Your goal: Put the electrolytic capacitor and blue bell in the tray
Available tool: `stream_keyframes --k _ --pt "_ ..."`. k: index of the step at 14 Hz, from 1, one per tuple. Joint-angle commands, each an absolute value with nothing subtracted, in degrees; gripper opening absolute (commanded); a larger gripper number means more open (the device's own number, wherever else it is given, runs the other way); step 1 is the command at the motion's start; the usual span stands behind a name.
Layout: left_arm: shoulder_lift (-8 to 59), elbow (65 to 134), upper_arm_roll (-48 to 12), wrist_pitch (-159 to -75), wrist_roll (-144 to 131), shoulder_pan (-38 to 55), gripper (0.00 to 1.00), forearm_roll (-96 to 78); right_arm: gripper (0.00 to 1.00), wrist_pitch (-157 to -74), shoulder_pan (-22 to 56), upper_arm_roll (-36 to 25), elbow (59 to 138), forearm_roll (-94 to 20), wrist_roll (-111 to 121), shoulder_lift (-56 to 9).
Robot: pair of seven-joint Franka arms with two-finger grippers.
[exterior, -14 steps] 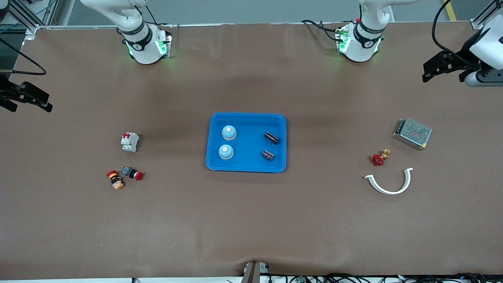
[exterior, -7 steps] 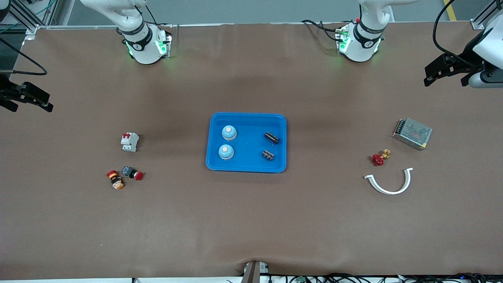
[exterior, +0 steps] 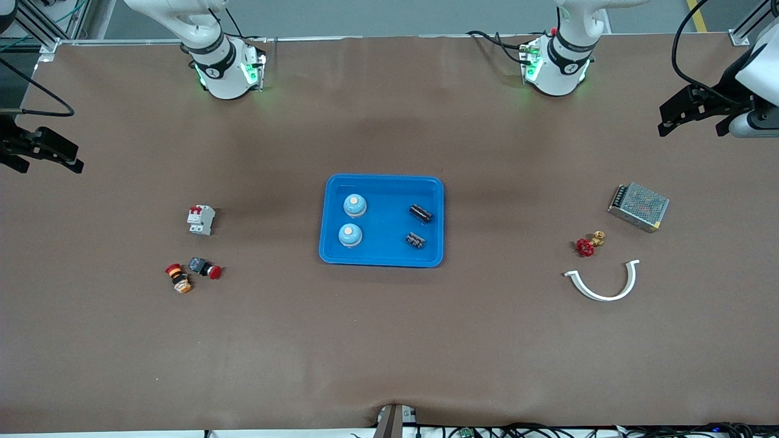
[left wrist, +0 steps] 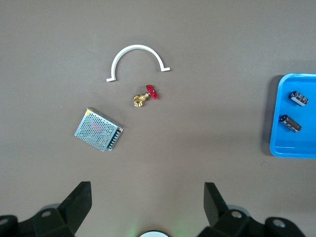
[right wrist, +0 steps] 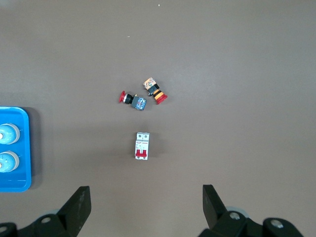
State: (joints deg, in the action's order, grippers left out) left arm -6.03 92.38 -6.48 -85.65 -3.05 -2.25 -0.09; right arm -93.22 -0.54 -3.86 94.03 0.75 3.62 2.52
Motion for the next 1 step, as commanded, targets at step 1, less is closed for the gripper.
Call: stream_keyframes --k 1 --pt "-5.4 91.0 -6.8 -85.4 -1.8 -2.3 1.0 0.6 1.0 -93.0 -1.0 -3.3 95.0 0.3 2.9 3.7"
